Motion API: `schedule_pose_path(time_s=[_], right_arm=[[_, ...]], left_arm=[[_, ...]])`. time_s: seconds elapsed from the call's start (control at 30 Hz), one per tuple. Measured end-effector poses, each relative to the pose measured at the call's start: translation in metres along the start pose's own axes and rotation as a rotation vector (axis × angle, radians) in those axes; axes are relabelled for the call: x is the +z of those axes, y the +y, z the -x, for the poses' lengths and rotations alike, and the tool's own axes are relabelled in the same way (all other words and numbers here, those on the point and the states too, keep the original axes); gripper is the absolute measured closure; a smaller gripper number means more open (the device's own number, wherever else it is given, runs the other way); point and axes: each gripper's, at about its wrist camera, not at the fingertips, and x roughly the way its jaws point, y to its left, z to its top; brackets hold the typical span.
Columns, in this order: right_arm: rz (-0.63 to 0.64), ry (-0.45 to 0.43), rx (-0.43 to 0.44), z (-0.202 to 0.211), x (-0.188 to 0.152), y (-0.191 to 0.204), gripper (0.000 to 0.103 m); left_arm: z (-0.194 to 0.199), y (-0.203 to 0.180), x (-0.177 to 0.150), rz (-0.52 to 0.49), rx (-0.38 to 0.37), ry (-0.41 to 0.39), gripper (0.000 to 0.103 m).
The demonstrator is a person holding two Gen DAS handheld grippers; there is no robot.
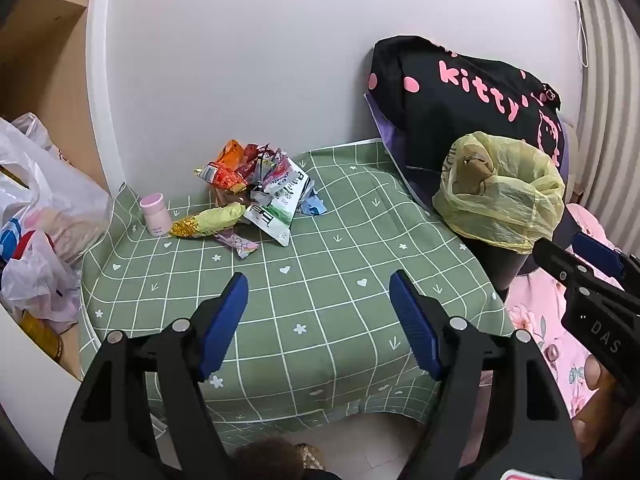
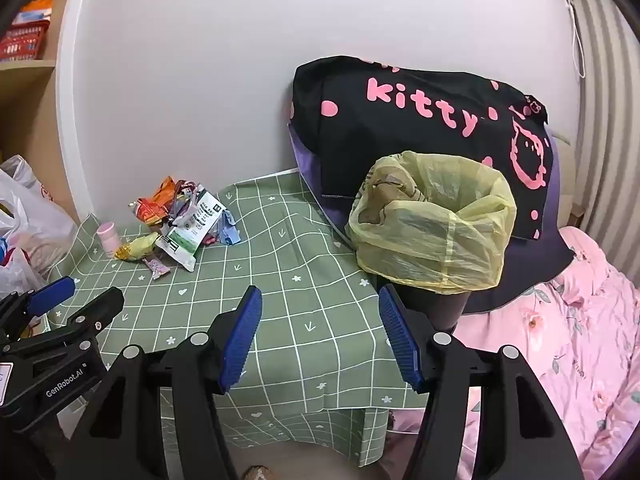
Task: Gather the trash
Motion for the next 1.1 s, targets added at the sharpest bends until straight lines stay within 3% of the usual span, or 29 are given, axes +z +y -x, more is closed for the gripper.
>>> schedule_pose_path(time_s=[1.1], right_arm=[[0.014, 0.004, 0.008, -0.008, 0.002, 0.006, 0.046]], left_arm=[[-0.003, 0.016, 0.005, 0.033, 0.040, -0.003, 0.033]])
